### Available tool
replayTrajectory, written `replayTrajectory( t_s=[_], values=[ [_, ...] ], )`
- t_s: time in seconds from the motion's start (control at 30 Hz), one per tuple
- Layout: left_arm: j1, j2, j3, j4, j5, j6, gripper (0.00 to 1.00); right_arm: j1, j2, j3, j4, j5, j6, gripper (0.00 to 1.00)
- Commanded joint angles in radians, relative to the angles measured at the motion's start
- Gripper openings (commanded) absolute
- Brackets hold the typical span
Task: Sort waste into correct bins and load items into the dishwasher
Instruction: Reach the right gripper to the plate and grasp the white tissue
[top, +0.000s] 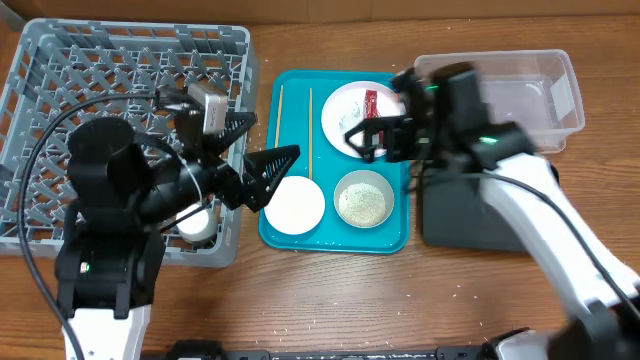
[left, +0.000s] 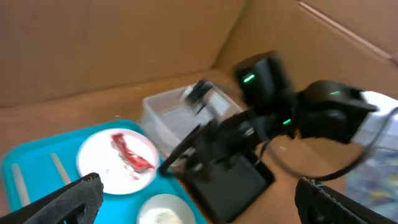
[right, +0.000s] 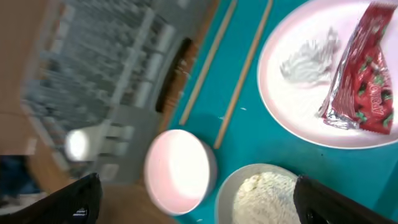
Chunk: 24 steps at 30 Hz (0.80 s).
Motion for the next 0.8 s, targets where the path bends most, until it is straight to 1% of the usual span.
replayTrajectory(
  t_s=[0.0,0.1,0.2,0.27,0.37,0.4,0.5,0.63,0.67,0.77],
  values=[
    [0.014,-0.089,0.054,-0.001,-0.167,0.093,1.00,0.043,0.068,0.062,0.043,0.193,0.009,0.99],
    [0.014,-0.153,0.057,0.014,-0.293,0.113,1.00,0.054,0.143,0.062,0.128,0.240,0.015,0.99],
    [0.014,-0.195,0.057,0.013,-0.348,0.132,1.00,0.053,0.199,0.061,0.238,0.242,0.039,0.96],
    [0.014,-0.208,0.057,0.008,-0.350,0.131,1.00,0.053,0.232,0.061,0.309,0.269,0.041,0.89],
    [0.014,-0.207,0.057,-0.013,-0.350,0.131,1.00,0.053,0.282,0.061,0.397,0.309,0.077,0.84],
    [0.014,-0.204,0.057,-0.016,-0.350,0.131,1.00,0.053,0.300,0.061,0.419,0.316,0.080,0.80],
    [0.014,-0.196,0.057,-0.017,-0.351,0.131,1.00,0.053,0.349,0.061,0.462,0.333,0.080,0.74],
    [0.014,-0.185,0.056,-0.021,-0.350,0.131,1.00,0.053,0.414,0.061,0.483,0.345,0.113,0.71],
    [0.014,-0.182,0.056,-0.029,-0.350,0.131,1.00,0.053,0.434,0.061,0.483,0.345,0.130,0.69],
    [0.014,-0.181,0.056,-0.070,-0.350,0.131,1.00,0.056,0.463,0.061,0.481,0.341,0.163,0.68]
  ],
)
